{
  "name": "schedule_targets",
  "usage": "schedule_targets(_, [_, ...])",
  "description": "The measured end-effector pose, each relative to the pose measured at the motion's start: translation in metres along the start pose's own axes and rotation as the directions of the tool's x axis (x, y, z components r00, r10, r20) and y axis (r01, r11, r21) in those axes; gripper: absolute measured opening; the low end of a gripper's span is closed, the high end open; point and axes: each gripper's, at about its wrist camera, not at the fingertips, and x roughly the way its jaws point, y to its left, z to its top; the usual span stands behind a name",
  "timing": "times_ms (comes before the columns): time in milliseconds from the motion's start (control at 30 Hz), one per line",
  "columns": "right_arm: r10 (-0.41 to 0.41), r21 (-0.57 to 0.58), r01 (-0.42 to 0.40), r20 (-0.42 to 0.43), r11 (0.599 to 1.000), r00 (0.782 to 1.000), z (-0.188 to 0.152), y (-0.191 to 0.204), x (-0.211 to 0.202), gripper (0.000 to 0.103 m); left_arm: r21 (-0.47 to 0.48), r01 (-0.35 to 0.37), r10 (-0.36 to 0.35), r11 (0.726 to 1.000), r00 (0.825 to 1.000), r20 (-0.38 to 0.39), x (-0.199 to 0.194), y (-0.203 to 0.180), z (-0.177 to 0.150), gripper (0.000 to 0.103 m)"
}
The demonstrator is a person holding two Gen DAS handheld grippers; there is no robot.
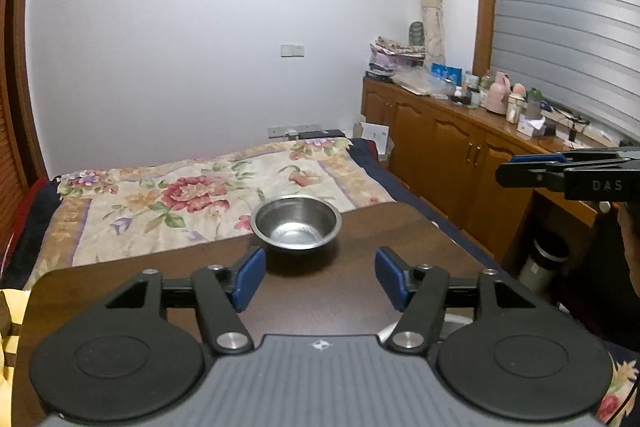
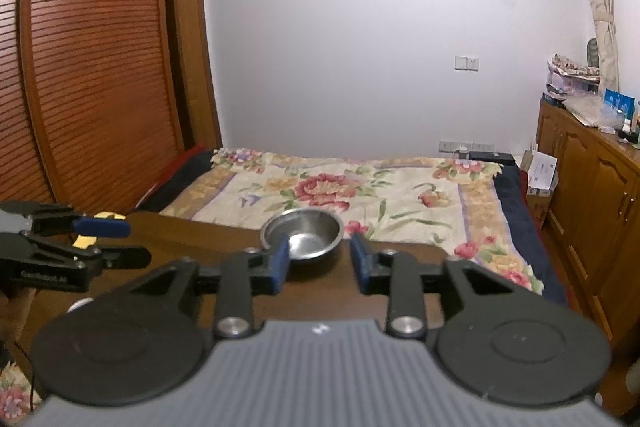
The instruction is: Organize plates and bowls
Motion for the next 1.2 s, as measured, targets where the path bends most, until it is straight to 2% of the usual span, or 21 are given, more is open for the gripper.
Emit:
schedule_targets(100, [-0.003,0.004,0.003,0.003,1.0,1.0,0.006,-0.005,0.007,0.048,-0.01,-0.016,0.016,1.0,1.0,0.004,0.007,0.006,0.009,0.07])
schedule_targets(533, [0.037,-0.001,-0.037,-0.03,0.999,0.999,0.027,-0.017,0.071,0.049,-0.055,-0.059,0.057,0.997,0.998,-0.023,0.066,0.037,0.033,0.072])
schedule_targets(800, [0.065,0.05,-0.06,-0.086,0.997,0.994,0.004,-0.033,0.127,0.049,-0.064,-0.085,0.079,0.994,0.993,-0.083,0.124,0.054,0.027,0.072])
schedule_targets(1200, [0.106,0.118,-0.088,-0.152,0.989,0.983,-0.017,-0.039,0.189,0.049,-0.114,-0.054,0.036,0.992,0.987,-0.154,0.19,0.067,0.017,0.069])
